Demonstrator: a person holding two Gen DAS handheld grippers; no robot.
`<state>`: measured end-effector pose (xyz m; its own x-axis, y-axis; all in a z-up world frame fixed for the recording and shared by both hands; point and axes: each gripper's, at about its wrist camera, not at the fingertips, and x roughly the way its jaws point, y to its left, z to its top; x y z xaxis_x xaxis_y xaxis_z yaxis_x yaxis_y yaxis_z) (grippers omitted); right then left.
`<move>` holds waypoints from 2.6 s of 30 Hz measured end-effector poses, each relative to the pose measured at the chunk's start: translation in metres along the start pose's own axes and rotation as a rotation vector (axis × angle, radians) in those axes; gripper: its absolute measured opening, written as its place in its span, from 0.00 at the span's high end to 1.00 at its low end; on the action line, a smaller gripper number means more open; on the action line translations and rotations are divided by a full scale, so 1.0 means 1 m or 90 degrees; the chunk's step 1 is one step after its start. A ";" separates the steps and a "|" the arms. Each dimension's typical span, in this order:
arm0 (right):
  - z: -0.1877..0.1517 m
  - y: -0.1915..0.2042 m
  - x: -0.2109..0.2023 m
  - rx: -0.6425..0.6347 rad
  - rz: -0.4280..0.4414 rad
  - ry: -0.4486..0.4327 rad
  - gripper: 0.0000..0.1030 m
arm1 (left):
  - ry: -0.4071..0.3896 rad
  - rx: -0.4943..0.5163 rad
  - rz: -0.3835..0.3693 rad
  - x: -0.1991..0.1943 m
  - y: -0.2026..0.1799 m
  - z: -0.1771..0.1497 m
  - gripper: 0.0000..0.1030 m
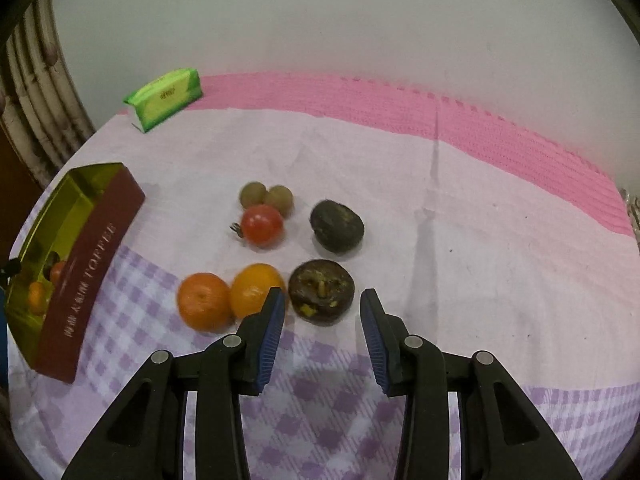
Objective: Organize fruits
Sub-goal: 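Move the right tool to the rough dark brown fruit and close on it, then grasp the second mandarin with the left tool while the right tool holds the dark fruit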
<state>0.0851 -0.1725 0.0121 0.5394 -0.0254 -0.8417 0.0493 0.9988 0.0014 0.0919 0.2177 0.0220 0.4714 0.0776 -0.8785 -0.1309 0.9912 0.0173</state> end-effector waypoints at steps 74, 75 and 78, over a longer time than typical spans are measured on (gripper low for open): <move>-0.020 -0.047 0.026 0.043 -0.084 -0.059 0.53 | 0.065 0.337 -0.230 0.039 -0.275 -0.023 0.52; -0.020 -0.047 0.026 0.043 -0.084 -0.059 0.53 | 0.067 0.337 -0.233 0.039 -0.276 -0.024 0.52; -0.020 -0.047 0.026 0.044 -0.084 -0.059 0.53 | 0.067 0.343 -0.229 0.042 -0.279 -0.026 0.53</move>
<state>0.0799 -0.2191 -0.0204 0.5992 -0.1633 -0.7838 0.1803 0.9814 -0.0666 0.1253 -0.0585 -0.0319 0.3134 -0.2527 -0.9154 0.4866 0.8705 -0.0737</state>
